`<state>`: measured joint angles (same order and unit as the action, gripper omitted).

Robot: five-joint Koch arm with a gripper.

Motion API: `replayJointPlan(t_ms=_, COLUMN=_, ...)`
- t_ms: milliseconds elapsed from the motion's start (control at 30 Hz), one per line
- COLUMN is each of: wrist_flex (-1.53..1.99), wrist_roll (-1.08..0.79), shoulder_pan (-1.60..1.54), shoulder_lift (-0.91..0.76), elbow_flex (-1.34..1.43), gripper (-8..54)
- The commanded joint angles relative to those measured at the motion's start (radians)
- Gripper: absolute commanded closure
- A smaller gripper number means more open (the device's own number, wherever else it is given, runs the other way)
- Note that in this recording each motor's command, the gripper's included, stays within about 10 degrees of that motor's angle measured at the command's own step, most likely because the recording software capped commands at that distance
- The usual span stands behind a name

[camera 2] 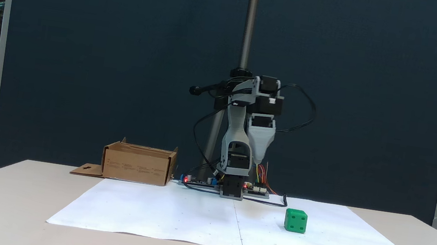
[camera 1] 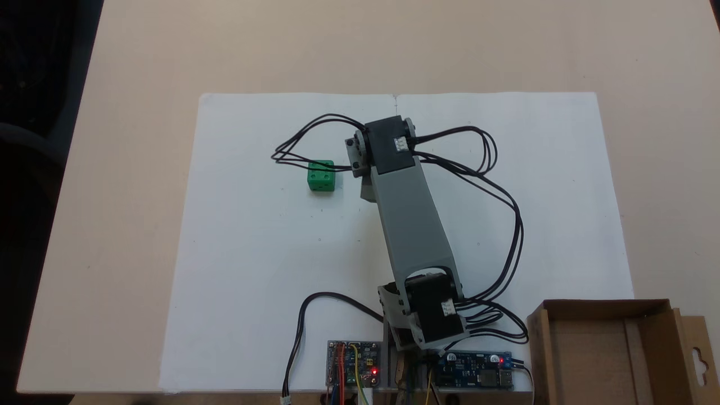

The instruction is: Grasp a green dice and put it in the bin.

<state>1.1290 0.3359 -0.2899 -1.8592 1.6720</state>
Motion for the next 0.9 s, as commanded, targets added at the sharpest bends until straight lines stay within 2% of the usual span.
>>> replayJointPlan(t_ms=0, wrist_flex=0.057, wrist_roll=0.11, shoulder_pan=-0.058, shoulder_lift=0.014, elbow_flex=-0.058, gripper=2.2)
replayJointPlan(t_ms=533, wrist_flex=-0.135, wrist_roll=0.272, shoulder_pan=-0.341, shoulder_lift=0.291, elbow_flex=-0.187, gripper=3.8)
replayJointPlan(t_ms=867, wrist_flex=-0.156, wrist_roll=0.275, shoulder_pan=-0.339, shoulder_lift=0.399, elbow_flex=-0.187, gripper=3.8)
